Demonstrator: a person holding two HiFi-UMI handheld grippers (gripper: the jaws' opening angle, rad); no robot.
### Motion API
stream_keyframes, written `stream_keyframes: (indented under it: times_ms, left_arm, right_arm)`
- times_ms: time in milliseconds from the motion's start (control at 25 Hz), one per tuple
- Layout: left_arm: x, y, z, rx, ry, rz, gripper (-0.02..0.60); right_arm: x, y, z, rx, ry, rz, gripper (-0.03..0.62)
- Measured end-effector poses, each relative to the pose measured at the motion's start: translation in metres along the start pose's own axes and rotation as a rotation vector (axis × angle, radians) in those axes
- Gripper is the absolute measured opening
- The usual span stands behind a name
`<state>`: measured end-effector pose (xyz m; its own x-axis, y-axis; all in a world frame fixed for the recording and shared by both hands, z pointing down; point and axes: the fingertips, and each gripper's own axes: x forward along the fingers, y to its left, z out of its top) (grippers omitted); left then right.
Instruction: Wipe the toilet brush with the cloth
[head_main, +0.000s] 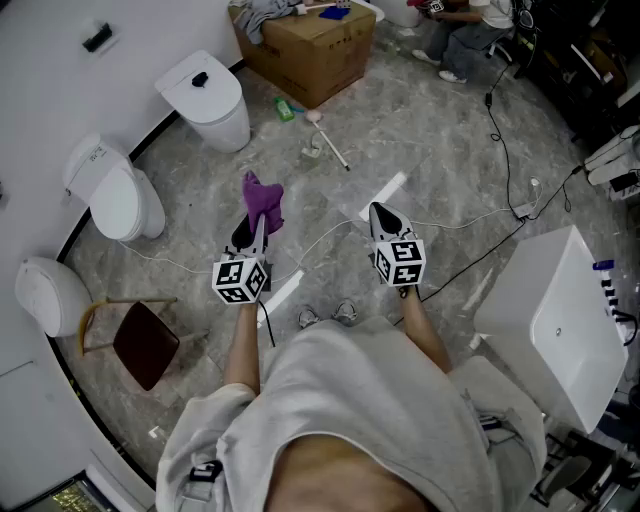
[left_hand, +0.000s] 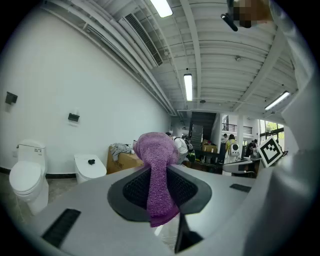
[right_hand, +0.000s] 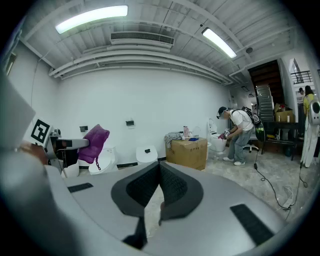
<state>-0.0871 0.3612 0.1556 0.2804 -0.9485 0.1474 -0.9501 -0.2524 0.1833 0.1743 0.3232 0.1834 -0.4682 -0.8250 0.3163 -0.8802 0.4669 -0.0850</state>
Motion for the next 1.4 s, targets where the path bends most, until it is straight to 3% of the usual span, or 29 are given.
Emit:
stream_keyframes:
  times_ms: [960,1400]
  left_arm:
    - [0.015,-0.051,-0.022,0.004,0.027,0.027,0.097]
    - [0.054,-0.046,-0.020,0.002,0.028,0.047,0.097]
  right_arm:
    - [-0.021,-0.036,-0.030,0.018,0.027,0.088,0.031]
    - [0.019,-0.059,-0.022,0.018,0.034,0.107,0.031]
